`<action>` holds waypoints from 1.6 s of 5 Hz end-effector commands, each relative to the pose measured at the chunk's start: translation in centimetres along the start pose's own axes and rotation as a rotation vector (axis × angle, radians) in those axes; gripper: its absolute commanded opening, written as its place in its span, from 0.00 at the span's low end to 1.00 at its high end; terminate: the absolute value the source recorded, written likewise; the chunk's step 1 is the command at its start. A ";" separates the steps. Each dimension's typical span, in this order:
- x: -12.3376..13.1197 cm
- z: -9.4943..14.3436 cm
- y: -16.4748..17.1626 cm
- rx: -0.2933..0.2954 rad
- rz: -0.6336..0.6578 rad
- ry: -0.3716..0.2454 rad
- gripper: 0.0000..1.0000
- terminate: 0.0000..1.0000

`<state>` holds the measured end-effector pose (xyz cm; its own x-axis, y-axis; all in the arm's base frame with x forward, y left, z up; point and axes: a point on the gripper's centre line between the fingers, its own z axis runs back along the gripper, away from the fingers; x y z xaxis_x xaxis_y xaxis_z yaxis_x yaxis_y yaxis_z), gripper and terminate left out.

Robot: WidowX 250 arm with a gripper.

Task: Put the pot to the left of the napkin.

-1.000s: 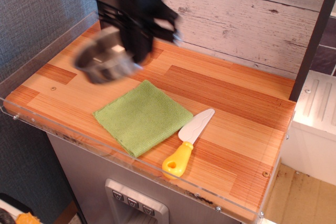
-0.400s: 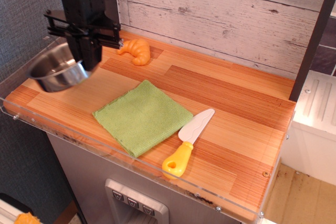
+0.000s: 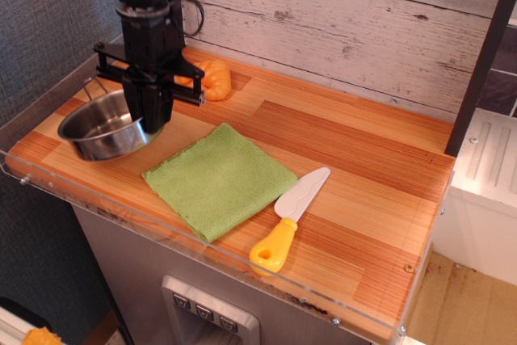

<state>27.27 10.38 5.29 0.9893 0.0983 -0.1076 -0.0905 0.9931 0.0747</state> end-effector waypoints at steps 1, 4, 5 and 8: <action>0.0 0.4 0.8 -0.003 0.030 -0.005 0.00 0.00; -0.8 0.2 2.7 -0.061 0.113 0.075 1.00 0.00; -1.5 0.4 2.6 -0.150 0.202 0.193 1.00 0.00; -2.3 8.9 -1.7 -0.130 0.024 -0.163 1.00 0.00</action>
<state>27.00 7.47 13.39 0.9936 0.1123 0.0138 -0.1110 0.9912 -0.0722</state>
